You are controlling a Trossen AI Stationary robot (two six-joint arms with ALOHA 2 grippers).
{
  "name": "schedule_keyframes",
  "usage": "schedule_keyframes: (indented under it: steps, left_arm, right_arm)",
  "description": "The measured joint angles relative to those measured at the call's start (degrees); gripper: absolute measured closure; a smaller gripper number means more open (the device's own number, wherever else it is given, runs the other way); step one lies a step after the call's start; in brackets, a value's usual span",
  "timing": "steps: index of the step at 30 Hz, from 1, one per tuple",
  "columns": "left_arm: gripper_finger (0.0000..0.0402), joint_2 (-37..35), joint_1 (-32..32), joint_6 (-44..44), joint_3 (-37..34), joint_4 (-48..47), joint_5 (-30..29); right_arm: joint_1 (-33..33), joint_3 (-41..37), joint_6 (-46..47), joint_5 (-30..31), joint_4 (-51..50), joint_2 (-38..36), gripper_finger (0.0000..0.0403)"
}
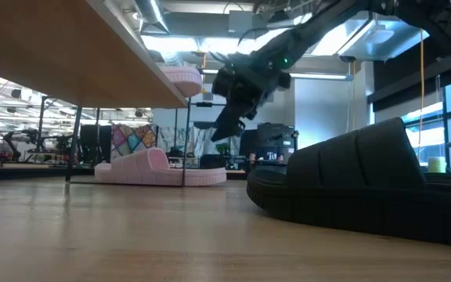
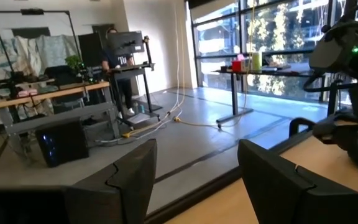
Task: Pick and place slides into the shelf
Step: Put the pink slipper on the shelf
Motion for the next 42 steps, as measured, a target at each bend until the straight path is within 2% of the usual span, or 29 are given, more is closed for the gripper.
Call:
schedule_keyframes:
  steps: [11,15,23,37,39,42]
  left_arm:
    - [0.0185,0.00,0.00,-4.05,0.00,-1.02,0.65]
    - [0.0185,0.00,0.00,-5.49,0.00,-1.96,2.49]
    - [0.0185,0.00,0.00,-5.49,0.00,-2.59,2.54]
    - [0.0185,0.00,-0.01,-5.47,0.00,-3.18,2.49]
    - [0.0185,0.00,0.00,-5.47,0.00,-3.18,2.47]
    - [0.0185,0.00,0.00,-5.47,0.00,-3.18,2.47]
  right_arm:
    - [0.02,-6.23,6.82,-0.01,3.67,0.04,0.0107]
    - [0.02,-8.90,11.51,0.08,8.76,0.04,0.0107]
    - [0.13,-12.23,16.11,0.14,15.98,0.04,0.0107]
    - [3.41,-12.74,9.94,0.17,16.82,0.04,0.0107]
    - [3.76,-12.74,9.65,1.21,16.87,0.04,0.0107]
    - [3.93,-12.74,12.09,7.82,16.84,0.04,0.0107]
